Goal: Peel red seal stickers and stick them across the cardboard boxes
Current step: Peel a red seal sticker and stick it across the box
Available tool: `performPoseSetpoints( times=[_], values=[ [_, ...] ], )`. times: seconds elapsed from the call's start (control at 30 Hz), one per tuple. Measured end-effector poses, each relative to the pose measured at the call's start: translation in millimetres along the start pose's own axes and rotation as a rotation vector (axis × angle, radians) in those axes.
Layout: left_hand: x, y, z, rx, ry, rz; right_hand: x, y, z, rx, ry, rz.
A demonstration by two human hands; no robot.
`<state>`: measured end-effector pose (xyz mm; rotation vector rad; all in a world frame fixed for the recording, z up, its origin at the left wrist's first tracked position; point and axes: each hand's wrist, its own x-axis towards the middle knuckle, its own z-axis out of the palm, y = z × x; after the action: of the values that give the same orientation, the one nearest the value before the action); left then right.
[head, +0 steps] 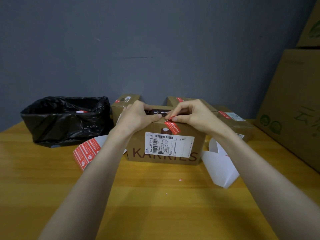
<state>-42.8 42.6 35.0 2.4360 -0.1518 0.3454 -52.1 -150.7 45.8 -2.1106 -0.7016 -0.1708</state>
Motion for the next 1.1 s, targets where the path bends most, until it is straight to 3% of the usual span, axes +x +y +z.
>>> performPoseSetpoints(
  times=[0.67, 0.93, 1.1],
  values=[
    [0.1, -2.3, 1.3, 0.011, 0.003, 0.003, -2.3, -4.3, 5.8, 0.038, 0.004, 0.022],
    [-7.9, 5.2, 2.0, 0.194, 0.063, 0.021, -5.9, -2.5, 10.5, -0.012, 0.094, -0.040],
    [-6.8, 4.9, 0.9, 0.189, 0.064, 0.031, -9.1, -1.0, 11.3, -0.012, 0.148, -0.068]
  ],
)
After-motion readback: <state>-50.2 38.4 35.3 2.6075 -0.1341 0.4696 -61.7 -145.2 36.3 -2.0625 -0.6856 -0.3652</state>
